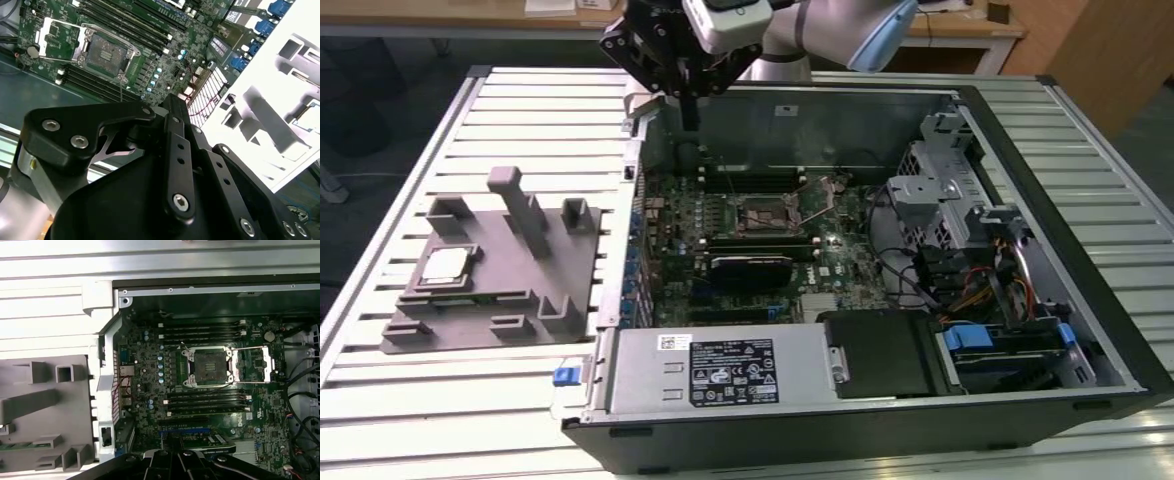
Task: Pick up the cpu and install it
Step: 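Reach for the cpu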
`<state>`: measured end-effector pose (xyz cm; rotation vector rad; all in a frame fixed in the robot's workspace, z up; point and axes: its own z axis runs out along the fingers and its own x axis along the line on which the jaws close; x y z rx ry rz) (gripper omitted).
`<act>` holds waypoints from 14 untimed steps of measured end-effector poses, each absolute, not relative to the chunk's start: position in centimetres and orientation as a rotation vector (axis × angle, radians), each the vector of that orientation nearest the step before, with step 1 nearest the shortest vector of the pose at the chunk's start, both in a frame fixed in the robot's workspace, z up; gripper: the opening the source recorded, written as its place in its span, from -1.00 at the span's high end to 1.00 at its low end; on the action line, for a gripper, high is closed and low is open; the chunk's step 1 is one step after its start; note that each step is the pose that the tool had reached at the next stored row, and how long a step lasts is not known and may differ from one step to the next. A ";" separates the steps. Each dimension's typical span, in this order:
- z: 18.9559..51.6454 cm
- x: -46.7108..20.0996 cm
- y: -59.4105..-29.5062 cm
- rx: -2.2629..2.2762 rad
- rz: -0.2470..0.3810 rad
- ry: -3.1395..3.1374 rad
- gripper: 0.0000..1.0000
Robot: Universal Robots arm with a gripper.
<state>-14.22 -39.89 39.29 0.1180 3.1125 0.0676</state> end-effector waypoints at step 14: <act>39.3 -15.3 -39.9 0.118 0.068 3.112 0.79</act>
